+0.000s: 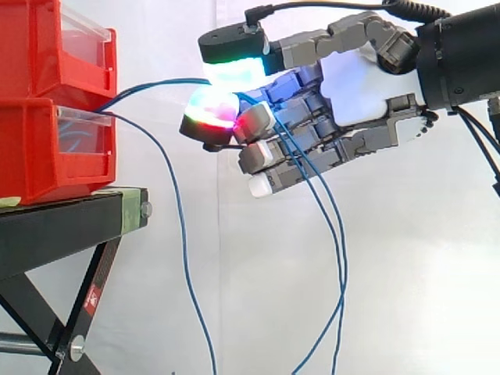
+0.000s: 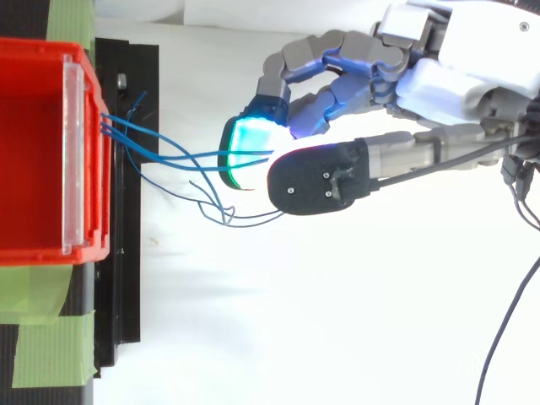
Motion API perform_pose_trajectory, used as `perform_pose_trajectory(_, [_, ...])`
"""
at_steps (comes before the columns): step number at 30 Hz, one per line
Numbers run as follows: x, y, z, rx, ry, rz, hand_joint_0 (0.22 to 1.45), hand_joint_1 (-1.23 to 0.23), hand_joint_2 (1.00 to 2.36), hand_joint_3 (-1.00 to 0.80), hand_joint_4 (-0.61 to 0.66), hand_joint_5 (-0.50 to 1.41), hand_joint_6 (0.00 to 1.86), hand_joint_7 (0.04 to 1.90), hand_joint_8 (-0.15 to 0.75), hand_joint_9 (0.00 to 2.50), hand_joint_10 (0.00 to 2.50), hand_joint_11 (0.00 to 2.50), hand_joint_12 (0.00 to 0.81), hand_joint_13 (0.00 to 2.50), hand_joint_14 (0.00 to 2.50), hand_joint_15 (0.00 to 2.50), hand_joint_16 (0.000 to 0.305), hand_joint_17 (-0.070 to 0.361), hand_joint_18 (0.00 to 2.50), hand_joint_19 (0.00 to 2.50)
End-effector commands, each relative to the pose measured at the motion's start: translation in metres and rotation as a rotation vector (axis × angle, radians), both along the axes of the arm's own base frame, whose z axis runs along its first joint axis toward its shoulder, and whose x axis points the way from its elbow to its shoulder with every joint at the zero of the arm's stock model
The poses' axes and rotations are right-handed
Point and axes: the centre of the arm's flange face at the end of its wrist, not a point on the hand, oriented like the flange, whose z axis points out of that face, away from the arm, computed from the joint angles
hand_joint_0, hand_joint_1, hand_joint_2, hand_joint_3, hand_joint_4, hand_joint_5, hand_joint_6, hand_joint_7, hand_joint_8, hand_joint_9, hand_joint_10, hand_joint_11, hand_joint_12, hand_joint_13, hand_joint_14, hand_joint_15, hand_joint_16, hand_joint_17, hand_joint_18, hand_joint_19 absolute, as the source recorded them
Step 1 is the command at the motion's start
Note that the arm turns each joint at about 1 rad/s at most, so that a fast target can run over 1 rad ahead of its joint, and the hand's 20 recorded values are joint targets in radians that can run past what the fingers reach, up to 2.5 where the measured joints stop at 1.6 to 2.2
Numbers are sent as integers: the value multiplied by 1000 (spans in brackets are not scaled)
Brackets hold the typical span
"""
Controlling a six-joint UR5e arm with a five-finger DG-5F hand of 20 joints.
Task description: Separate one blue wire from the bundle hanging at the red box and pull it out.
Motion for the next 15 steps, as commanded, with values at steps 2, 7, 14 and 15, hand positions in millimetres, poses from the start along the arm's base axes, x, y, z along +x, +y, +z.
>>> perform_pose_trajectory(2, [0, 0, 0, 0, -1, 2, 626, -782, 1029, -85, 223, -266, 876, 1214, 307, 398, 11, 1591, 316, 437, 190, 1742, 46, 103, 341, 768])
perform_pose_trajectory(7, [0, 0, 0, 0, -1, 1, 605, -806, 1009, -417, 226, -270, 863, 1201, 305, 374, 15, 1582, 314, 429, 174, 1753, 46, 104, 330, 779])
perform_pose_trajectory(14, [0, 0, 0, 0, 1, 1, 567, -650, 1003, -471, 243, -256, 862, 1154, 311, 445, 9, 1581, 317, 461, 349, 1656, 46, 104, 372, 800])
perform_pose_trajectory(15, [0, 0, 0, 0, -1, 1, 569, -637, 1003, -465, 244, -254, 863, 1144, 308, 449, 8, 1577, 313, 465, 359, 1655, 46, 104, 378, 799])
